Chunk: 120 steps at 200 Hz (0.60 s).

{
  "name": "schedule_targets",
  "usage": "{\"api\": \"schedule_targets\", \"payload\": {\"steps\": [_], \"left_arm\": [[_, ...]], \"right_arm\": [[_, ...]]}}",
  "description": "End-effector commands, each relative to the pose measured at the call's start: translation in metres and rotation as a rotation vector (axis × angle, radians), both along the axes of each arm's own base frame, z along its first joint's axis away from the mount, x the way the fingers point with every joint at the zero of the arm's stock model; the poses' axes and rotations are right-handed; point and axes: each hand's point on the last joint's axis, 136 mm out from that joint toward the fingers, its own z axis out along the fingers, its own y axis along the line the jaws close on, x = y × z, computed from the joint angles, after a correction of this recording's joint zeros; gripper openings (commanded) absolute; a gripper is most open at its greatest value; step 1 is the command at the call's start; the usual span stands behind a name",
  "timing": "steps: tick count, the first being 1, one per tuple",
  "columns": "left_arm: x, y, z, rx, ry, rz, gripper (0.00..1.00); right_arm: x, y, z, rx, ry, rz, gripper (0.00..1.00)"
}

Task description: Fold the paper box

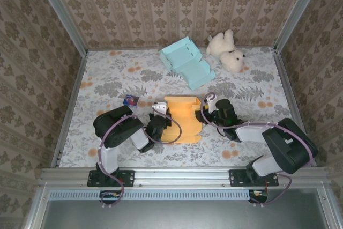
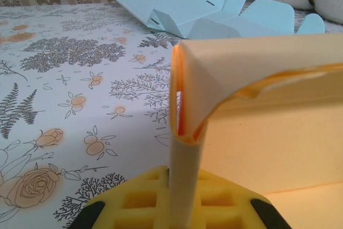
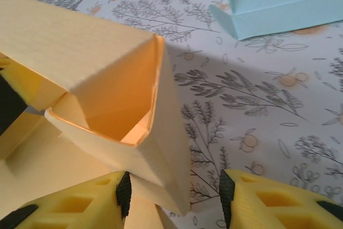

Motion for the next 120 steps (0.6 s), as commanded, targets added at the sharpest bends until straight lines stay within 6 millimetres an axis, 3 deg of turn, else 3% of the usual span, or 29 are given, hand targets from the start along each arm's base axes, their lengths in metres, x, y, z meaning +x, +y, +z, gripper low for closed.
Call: {"api": "schedule_targets", "payload": {"steps": [1, 49, 120], "left_arm": [[-0.007, 0.000, -0.010, 0.022, 0.027, -0.021, 0.00], [-0.007, 0.000, -0.010, 0.020, 0.027, -0.019, 0.00], [-0.007, 0.000, -0.010, 0.021, 0.027, -0.018, 0.00]], "right_arm": [[0.007, 0.015, 0.014, 0.038, -0.047, 0.066, 0.49], [0.007, 0.019, 0.014, 0.066, -0.046, 0.066, 0.42], [0.001, 0.051, 0.027, 0.079, -0.078, 0.130, 0.36]]}}
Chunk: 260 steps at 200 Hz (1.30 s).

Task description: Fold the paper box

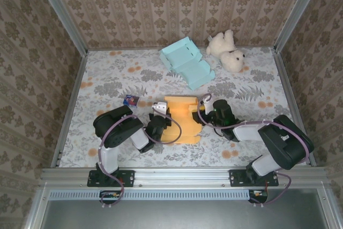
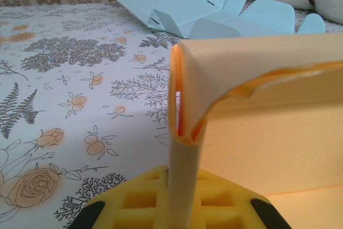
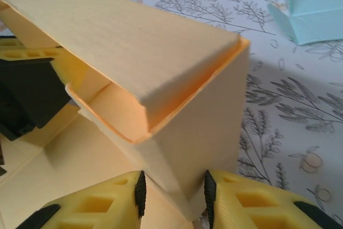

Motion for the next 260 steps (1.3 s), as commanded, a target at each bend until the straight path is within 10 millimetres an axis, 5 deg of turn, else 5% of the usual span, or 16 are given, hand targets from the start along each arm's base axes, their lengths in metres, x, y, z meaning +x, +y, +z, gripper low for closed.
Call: {"api": "schedule_targets", "payload": {"steps": [1, 111, 260], "left_arm": [[-0.007, -0.001, -0.010, 0.018, 0.028, -0.024, 0.00], [-0.008, 0.001, -0.010, 0.016, 0.031, -0.021, 0.00], [-0.008, 0.002, -0.010, 0.015, 0.030, -0.016, 0.00]], "right_arm": [[0.009, 0.020, 0.025, 0.050, -0.069, 0.023, 0.36], [0.018, 0.042, 0.022, -0.012, -0.101, -0.108, 0.39], [0.036, 0.001, 0.009, -0.183, -0.162, -0.397, 0.36]]}}
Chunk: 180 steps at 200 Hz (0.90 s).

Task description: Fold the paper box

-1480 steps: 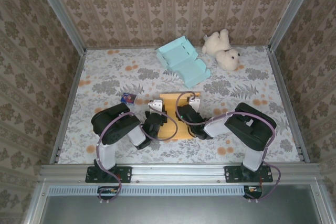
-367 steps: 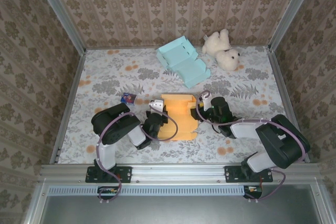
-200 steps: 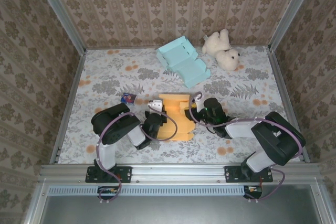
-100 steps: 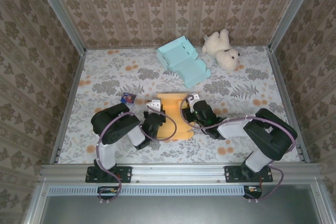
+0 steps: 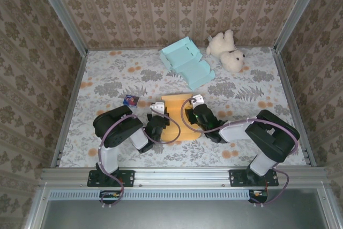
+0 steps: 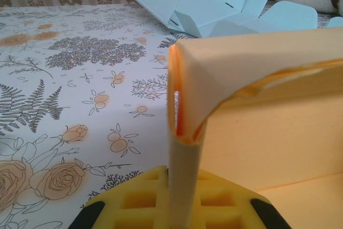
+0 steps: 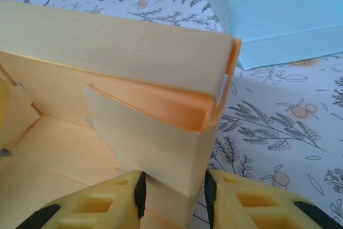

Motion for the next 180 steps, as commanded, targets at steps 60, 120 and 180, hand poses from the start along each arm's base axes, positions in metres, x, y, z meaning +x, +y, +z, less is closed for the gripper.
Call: {"api": "schedule_targets", "payload": {"steps": [60, 120, 180], "left_arm": [[-0.010, -0.010, -0.010, 0.011, 0.035, -0.068, 0.00], [-0.009, -0.007, -0.009, 0.008, 0.034, -0.053, 0.00], [-0.009, 0.001, -0.010, 0.000, 0.036, -0.010, 0.00]], "right_arm": [[0.021, 0.000, 0.005, -0.038, -0.064, -0.073, 0.36], [0.023, -0.006, -0.005, -0.131, -0.073, -0.161, 0.33], [0.013, -0.067, -0.009, -0.325, -0.081, -0.459, 0.30]]}}
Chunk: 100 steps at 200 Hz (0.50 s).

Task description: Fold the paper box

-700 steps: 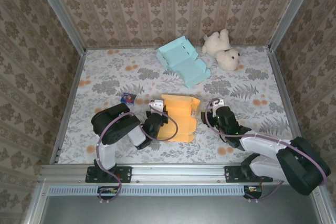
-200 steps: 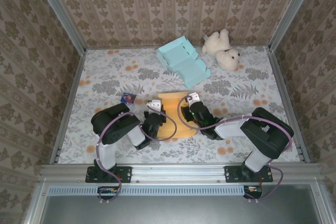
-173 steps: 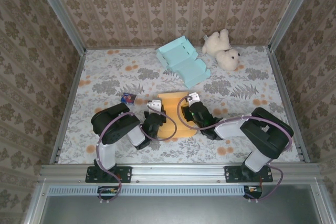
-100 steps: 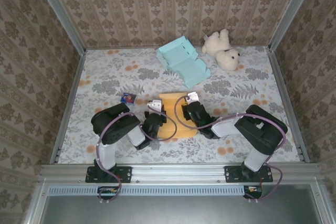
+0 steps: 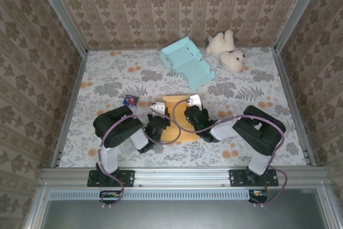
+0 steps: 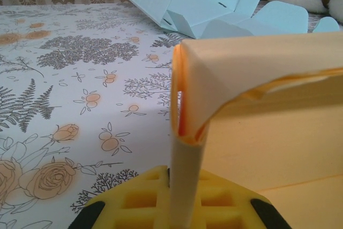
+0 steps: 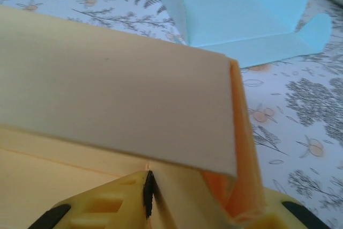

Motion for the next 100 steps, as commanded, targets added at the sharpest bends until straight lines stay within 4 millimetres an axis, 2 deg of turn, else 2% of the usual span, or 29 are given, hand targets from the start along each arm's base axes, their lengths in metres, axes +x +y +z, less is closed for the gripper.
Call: {"api": "schedule_targets", "payload": {"steps": [1, 22, 37, 65, 100], "left_arm": [[-0.006, 0.005, -0.010, 0.010, 0.032, 0.006, 0.00], [-0.006, 0.007, -0.010, 0.007, 0.032, 0.017, 0.00], [-0.006, 0.008, -0.010, 0.004, 0.032, 0.024, 0.00], [-0.005, 0.009, -0.010, 0.005, 0.032, 0.030, 0.00], [-0.006, 0.009, -0.011, 0.003, 0.033, 0.030, 0.00]], "right_arm": [[-0.002, -0.050, 0.003, -0.141, -0.028, -0.253, 0.30], [-0.007, -0.068, 0.008, -0.207, -0.033, -0.356, 0.29], [-0.008, -0.072, 0.011, -0.229, -0.037, -0.396, 0.29], [-0.009, -0.068, 0.009, -0.214, -0.041, -0.401, 0.30], [-0.009, -0.052, 0.004, -0.191, -0.030, -0.378, 0.30]]}}
